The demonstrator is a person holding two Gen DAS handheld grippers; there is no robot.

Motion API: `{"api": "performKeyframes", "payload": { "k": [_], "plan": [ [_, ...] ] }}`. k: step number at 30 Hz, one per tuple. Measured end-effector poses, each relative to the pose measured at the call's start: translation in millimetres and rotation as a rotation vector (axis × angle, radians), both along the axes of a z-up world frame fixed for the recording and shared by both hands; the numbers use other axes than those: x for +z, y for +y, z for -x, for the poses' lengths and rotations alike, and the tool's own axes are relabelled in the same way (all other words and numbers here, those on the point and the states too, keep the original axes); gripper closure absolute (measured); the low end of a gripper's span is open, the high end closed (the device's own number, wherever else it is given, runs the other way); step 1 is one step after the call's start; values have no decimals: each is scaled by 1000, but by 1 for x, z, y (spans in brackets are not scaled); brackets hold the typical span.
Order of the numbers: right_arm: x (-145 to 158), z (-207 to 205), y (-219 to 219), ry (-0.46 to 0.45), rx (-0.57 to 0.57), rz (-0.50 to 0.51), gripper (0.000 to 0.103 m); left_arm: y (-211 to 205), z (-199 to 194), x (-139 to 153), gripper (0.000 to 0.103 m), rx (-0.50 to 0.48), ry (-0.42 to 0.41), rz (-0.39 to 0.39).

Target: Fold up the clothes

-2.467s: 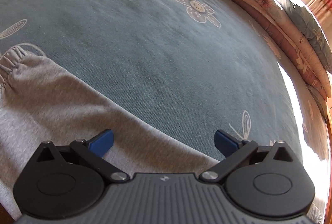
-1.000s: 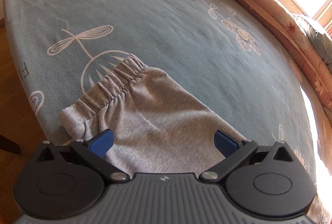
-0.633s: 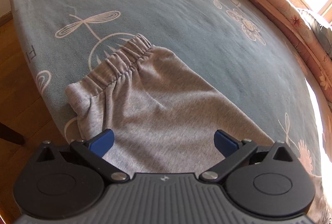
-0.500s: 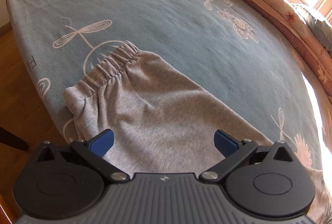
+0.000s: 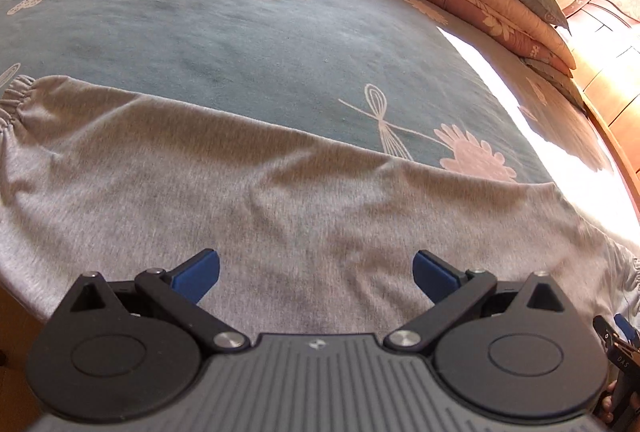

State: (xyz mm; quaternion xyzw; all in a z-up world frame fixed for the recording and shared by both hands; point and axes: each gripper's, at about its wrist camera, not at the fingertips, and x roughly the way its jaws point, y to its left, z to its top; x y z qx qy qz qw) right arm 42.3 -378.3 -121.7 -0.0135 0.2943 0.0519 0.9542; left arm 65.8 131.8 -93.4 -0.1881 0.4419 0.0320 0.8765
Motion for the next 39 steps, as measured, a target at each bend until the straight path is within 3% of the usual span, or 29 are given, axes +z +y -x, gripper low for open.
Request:
{"api": "performKeyframes", "payload": {
  "k": [5, 10, 14, 19, 23, 29, 32, 35, 39],
  "plan": [
    [29, 0, 14, -29, 87, -63, 0, -3, 9, -8, 1, -39, -22, -42],
    [33, -20, 45, 55, 181, -93, 0, -12, 11, -10, 1, -78, -22, -107],
    [15, -29, 56, 176, 155, -77, 0, -9, 15, -11, 1, -84, -44, -98],
    [10, -15, 58, 172, 174, -14, 0, -2, 22, -13, 1, -77, -97, -57],
    [6, -10, 66, 154, 170, 47, 0, -12, 21, -14, 1, -104, -88, -125],
    [19, -1, 60, 174, 163, 22, 0, -11, 20, -14, 1, -131, -85, -126],
    [31, 14, 53, 130, 198, -19, 0, -11, 17, -12, 1, -168, -63, -141],
    [33, 23, 51, 87, 183, 14, 0, -13, 14, -10, 1, -181, -55, -163],
    [26, 22, 53, 114, 180, 32, 0, -14, 10, 5, 1, -188, -107, -182]
  ]
}}
